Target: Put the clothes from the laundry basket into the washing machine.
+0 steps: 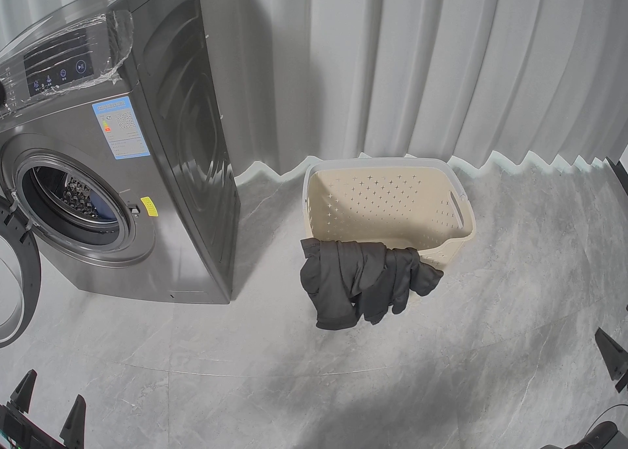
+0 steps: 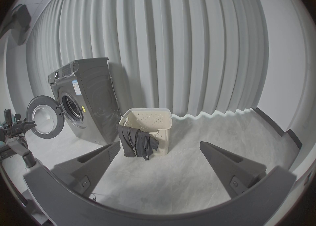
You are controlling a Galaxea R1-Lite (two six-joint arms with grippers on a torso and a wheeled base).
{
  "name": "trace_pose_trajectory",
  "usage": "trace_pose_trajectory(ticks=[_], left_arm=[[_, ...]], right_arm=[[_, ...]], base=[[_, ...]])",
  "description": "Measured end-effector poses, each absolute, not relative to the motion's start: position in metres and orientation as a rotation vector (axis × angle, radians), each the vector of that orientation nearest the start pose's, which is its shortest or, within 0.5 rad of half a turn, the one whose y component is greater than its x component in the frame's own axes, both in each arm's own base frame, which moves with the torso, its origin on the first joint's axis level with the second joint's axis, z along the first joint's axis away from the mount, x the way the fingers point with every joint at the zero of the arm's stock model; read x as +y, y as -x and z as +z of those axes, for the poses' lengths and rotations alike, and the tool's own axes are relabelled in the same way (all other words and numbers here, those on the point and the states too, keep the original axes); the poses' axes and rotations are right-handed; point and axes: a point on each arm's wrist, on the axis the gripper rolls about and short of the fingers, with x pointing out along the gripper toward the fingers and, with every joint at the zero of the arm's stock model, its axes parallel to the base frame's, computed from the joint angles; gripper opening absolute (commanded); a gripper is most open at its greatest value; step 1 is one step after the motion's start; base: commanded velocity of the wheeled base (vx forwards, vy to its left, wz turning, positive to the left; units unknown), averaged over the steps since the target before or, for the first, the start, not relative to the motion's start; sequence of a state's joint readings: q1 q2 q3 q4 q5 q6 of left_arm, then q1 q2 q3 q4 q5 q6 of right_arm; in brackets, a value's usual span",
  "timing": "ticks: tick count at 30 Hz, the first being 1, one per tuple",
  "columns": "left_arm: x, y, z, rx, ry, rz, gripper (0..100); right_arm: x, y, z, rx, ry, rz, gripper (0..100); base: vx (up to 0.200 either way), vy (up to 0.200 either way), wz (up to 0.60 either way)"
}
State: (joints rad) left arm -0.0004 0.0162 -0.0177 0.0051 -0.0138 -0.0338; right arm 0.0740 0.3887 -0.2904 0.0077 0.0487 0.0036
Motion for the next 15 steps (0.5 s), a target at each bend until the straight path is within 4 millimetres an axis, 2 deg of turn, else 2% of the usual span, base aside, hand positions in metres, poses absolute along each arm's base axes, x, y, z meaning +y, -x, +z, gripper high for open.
trace_pose_trajectory(ticks=[7, 11, 15], left_arm=[[0.000, 0.023, 0.080, 0.003, 0.032, -0.014, 100], [0.000, 0.023, 0.080, 0.003, 0.029, -0.015, 100], [0.000, 0.023, 0.080, 0.003, 0.027, -0.015, 100]], right_arm=[[0.007, -0.057, 0.176, 0.233, -0.031, 0.182, 100], [0.012, -0.088, 0.177, 0.319, -0.060, 0.214, 100], [0.017, -0.119, 0.173, 0.390, -0.075, 0.251, 100]], base=[[0.000, 0.000, 0.00], [0.000, 0.000, 0.00], [0.200, 0.000, 0.00]])
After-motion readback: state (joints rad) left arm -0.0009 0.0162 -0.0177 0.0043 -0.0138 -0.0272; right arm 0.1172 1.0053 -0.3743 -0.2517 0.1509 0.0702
